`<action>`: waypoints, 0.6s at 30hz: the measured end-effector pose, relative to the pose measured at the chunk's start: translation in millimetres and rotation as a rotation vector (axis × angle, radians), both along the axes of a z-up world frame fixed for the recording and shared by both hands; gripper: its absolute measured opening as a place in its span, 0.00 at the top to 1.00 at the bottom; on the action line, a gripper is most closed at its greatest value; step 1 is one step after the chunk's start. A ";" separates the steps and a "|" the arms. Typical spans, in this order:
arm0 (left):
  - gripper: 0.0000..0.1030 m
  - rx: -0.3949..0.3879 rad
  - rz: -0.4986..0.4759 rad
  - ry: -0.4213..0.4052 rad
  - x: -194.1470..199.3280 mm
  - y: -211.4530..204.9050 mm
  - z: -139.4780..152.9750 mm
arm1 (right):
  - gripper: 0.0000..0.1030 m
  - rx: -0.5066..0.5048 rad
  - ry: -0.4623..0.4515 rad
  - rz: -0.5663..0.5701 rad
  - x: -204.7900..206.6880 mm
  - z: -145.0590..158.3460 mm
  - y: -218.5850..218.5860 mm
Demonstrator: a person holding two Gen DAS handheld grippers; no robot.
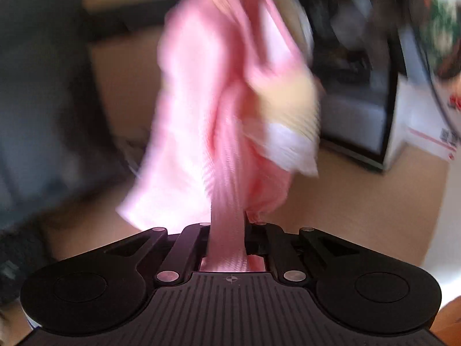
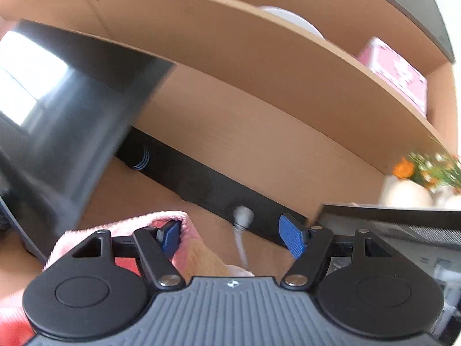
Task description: Fold clothes
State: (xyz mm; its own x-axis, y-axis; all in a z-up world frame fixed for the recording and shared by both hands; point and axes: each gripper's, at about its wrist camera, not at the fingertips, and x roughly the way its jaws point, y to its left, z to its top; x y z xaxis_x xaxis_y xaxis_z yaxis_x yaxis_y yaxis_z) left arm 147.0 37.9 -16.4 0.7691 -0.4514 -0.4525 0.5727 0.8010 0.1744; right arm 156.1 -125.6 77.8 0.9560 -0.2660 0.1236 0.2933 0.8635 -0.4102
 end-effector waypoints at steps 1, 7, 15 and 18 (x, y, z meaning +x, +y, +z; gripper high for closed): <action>0.93 -0.019 0.020 -0.042 -3.9 15.4 15.4 | 0.32 0.027 -0.024 -0.016 -6.8 3.7 -4.7; 0.93 -0.272 0.001 -0.173 -37.5 107.1 100.1 | 0.32 0.105 -0.207 -0.015 -73.2 29.3 0.0; 0.92 -0.340 0.016 -0.146 -15.4 151.2 114.3 | 0.23 0.133 -0.181 0.014 -63.8 59.0 22.0; 0.91 -0.280 0.119 0.004 32.7 143.1 82.5 | 0.22 0.194 0.072 0.028 -1.7 39.3 9.9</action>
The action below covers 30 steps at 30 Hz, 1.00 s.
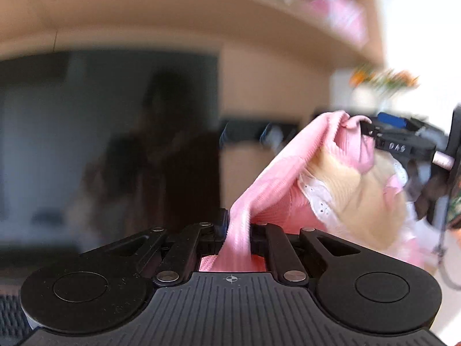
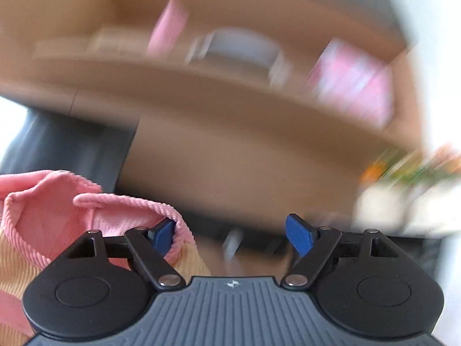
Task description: Fold clothes
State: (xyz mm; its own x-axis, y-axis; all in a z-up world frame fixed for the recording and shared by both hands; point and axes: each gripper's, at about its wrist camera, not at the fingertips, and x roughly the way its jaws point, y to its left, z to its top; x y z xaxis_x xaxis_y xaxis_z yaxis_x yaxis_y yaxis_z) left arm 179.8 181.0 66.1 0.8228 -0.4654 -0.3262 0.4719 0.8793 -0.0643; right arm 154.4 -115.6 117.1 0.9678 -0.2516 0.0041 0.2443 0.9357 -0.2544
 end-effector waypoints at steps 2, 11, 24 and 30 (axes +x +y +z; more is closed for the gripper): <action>0.91 0.032 0.061 0.110 24.2 -9.0 -29.6 | 0.22 0.040 0.164 0.020 41.6 -18.7 -9.6; 0.91 0.101 0.164 0.269 53.8 -30.0 -88.6 | 0.23 -0.003 0.421 0.065 113.5 -99.8 -17.5; 0.92 0.133 0.228 0.178 59.5 -23.2 -49.8 | 0.23 0.052 0.317 0.090 117.1 -98.6 -29.0; 0.92 0.110 0.147 0.088 41.8 -20.2 -33.7 | 0.23 -0.027 0.101 0.080 79.0 -77.5 -14.1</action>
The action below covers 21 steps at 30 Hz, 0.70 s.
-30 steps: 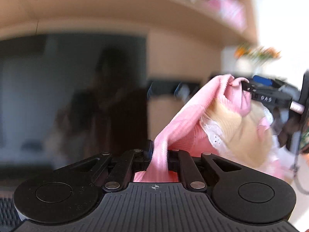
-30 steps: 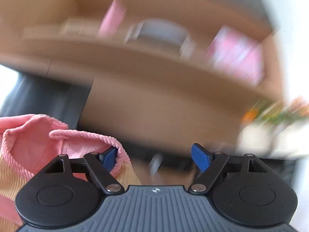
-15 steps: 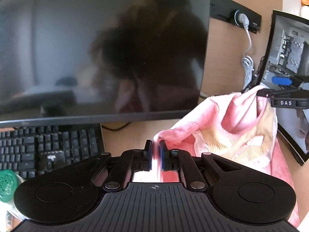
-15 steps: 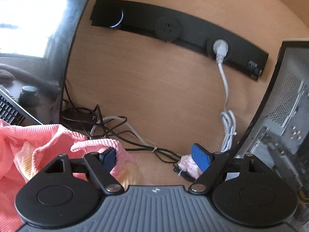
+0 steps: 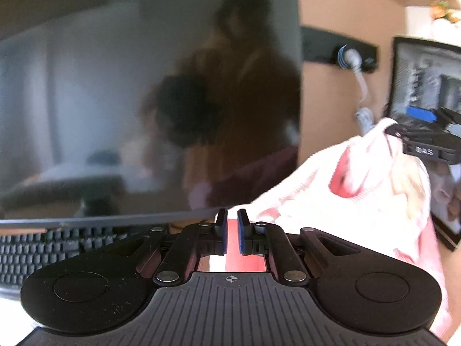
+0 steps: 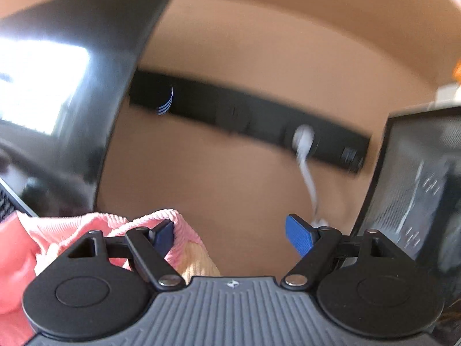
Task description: Fold clothes
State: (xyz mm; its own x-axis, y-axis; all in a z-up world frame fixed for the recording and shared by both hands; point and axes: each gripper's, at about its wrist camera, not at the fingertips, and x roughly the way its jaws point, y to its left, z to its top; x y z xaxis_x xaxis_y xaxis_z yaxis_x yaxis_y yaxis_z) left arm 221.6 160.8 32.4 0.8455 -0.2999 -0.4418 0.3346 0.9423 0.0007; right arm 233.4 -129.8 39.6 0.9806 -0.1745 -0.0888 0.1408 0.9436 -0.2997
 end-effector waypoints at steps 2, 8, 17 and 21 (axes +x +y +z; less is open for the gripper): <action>0.87 -0.010 -0.044 -0.016 -6.3 1.7 2.7 | 0.23 -0.029 -0.047 0.001 -11.0 6.7 8.4; 0.46 0.031 -0.127 -0.054 -22.4 -0.4 -2.9 | 0.23 -0.057 -0.057 0.023 -31.2 17.4 30.3; 0.21 0.064 -0.132 -0.044 -4.0 -11.9 -25.3 | 0.23 -0.106 -0.079 0.094 -52.3 28.4 52.5; 0.19 0.113 -0.147 -0.022 13.4 -28.9 -36.7 | 0.23 -0.125 -0.058 0.137 -55.9 28.9 54.1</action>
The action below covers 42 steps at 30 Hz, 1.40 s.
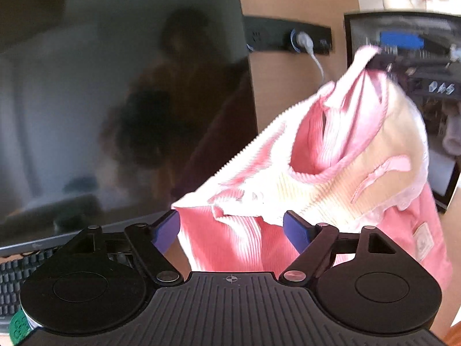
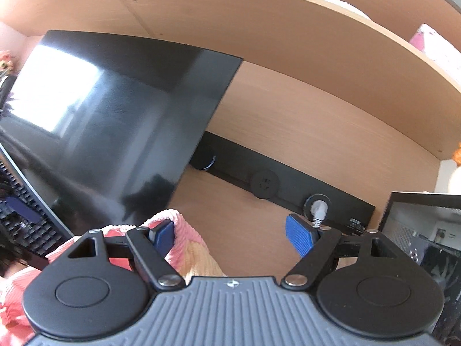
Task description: Fold clothes
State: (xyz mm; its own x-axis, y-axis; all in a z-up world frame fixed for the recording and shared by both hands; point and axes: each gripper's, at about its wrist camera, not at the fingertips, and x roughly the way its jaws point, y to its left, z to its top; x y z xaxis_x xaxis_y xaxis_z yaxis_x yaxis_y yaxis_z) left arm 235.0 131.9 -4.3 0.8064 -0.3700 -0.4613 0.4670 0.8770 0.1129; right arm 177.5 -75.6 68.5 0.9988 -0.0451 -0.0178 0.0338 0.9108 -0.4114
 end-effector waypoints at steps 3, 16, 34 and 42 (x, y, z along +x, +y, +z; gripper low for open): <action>0.20 0.037 0.002 0.035 13.0 -16.1 -11.4 | 0.23 0.004 0.029 0.021 1.6 -0.8 -3.8; 0.24 0.085 0.046 0.159 33.3 -35.6 -37.0 | 0.23 0.062 0.163 0.043 52.6 -10.9 -35.4; 0.29 0.063 0.132 0.327 56.3 -36.3 -68.7 | 0.16 0.409 0.542 -0.013 60.7 -88.3 -98.3; 0.94 0.060 0.198 0.297 63.1 -23.9 -63.7 | 0.15 0.470 0.783 0.088 47.2 -156.7 -78.0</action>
